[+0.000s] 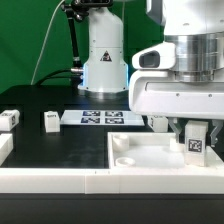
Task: Assemble one leg
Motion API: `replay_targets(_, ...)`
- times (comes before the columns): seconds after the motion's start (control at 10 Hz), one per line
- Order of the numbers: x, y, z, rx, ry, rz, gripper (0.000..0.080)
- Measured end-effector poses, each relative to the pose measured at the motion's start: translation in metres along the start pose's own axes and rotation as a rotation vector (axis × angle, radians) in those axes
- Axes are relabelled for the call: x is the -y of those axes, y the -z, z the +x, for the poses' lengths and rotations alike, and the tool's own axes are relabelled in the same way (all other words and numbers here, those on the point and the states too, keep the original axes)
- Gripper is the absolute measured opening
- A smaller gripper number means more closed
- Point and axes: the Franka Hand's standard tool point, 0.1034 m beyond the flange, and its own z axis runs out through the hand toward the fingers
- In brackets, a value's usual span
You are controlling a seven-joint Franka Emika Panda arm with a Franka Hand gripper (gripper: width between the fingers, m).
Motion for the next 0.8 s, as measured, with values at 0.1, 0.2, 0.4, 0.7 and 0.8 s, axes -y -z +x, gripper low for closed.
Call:
replay_targets(0.1,-0.0008,-0.0001,0.0003,0.001,-0.148,0.001,0.0290)
replay_targets(0.2,-0.0012,-0.0001,0.0005,0.000,-0.279,0.000,0.0290)
replay_targets(0.4,-0.0036,0.0002,0.0011,0.009,-0.511,0.024,0.0291)
replay_targets(0.7,-0.0044,0.0000,0.0002,0.018,-0.795,0.036,0.0291)
replay_targets(0.8,-0.0044,0.0000,0.0001,0.022,-0.860,0.036,0.0291)
